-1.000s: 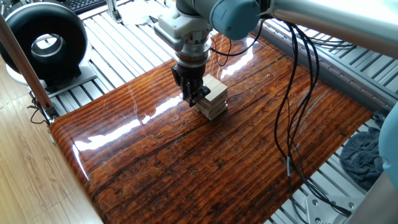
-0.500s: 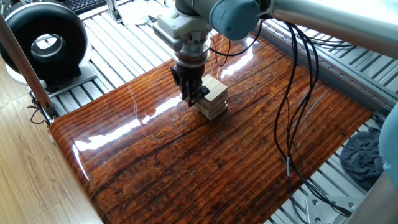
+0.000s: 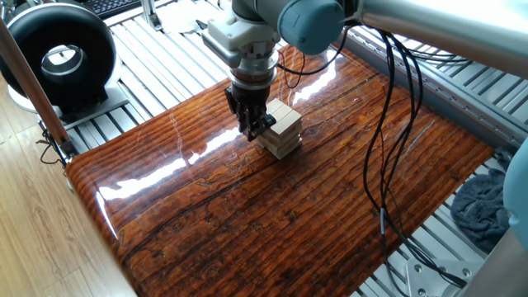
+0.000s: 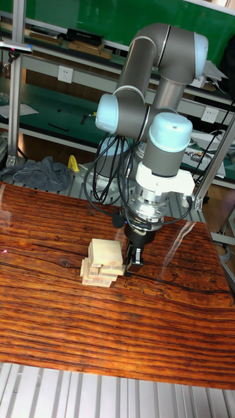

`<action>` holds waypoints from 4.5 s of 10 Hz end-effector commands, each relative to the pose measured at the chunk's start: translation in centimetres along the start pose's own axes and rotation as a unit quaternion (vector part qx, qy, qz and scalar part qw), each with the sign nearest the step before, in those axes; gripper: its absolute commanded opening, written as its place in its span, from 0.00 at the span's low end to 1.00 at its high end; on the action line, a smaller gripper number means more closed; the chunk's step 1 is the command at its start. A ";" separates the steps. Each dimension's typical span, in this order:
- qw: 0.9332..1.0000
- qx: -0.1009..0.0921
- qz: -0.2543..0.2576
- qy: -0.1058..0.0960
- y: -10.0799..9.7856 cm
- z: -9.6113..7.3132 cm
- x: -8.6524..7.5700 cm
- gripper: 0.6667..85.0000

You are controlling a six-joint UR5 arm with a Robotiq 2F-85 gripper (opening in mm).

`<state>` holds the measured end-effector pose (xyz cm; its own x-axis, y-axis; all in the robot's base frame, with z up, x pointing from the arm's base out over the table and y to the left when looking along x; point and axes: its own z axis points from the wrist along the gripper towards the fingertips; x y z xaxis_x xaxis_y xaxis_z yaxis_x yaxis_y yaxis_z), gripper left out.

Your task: Play Jenga

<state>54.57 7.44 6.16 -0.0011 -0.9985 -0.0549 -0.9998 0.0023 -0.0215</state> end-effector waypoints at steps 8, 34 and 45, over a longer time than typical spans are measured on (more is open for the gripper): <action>1.000 0.005 0.004 -0.012 -0.3 -0.1 -0.5 0.17; 1.000 0.009 -0.001 -0.014 -0.8 -0.1 -0.4 0.09; 1.000 0.014 -0.002 -0.018 -1.3 -0.1 -0.8 0.06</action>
<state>55.73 8.01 6.16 0.0101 -0.9970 -0.0769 -0.9989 -0.0065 -0.0466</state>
